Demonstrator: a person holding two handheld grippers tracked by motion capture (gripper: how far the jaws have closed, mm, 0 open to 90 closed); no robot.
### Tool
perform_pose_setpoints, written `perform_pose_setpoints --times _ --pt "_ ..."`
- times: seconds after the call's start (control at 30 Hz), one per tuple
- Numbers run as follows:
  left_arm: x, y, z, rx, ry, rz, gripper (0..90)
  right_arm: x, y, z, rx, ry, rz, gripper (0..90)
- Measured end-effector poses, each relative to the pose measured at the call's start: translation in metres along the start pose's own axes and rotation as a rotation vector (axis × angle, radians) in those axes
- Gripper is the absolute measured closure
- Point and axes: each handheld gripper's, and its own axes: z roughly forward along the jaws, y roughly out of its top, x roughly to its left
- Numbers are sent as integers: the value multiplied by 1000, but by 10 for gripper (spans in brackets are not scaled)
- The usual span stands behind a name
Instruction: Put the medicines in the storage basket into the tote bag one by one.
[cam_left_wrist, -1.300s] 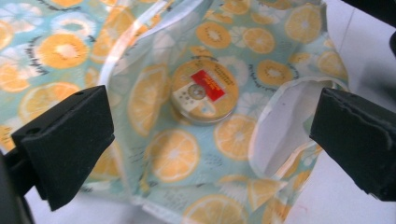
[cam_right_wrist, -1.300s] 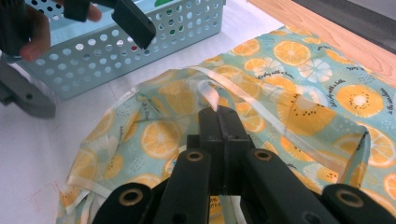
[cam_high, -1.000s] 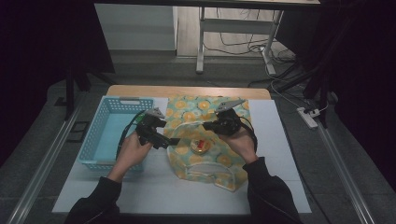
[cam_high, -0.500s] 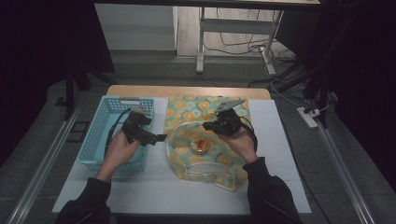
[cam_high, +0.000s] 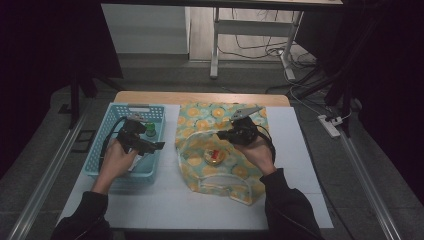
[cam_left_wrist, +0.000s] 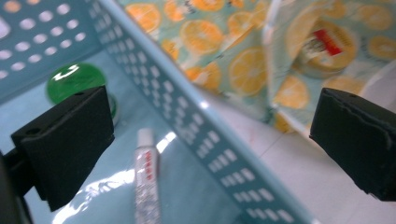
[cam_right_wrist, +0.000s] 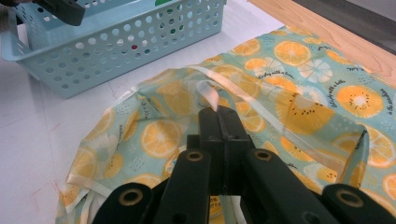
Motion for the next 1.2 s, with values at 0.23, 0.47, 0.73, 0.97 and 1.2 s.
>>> perform_pose_setpoints --times 0.23,0.47,0.73,0.97,1.2 --pt "13 -10 -2 38 43 -8 0 0 0 0 -1 1 -2 900" --pt "28 -21 1 76 23 -23 0 1 0 0 -1 1 -3 900" --pt "38 -30 16 157 2 -21 0 1 0 0 0 1 -2 900" --pt "40 -33 28 227 -3 -34 0 1 0 0 0 1 -4 900" --pt "38 -35 35 291 47 -33 56 1 0 0 -1 1 -4 900"
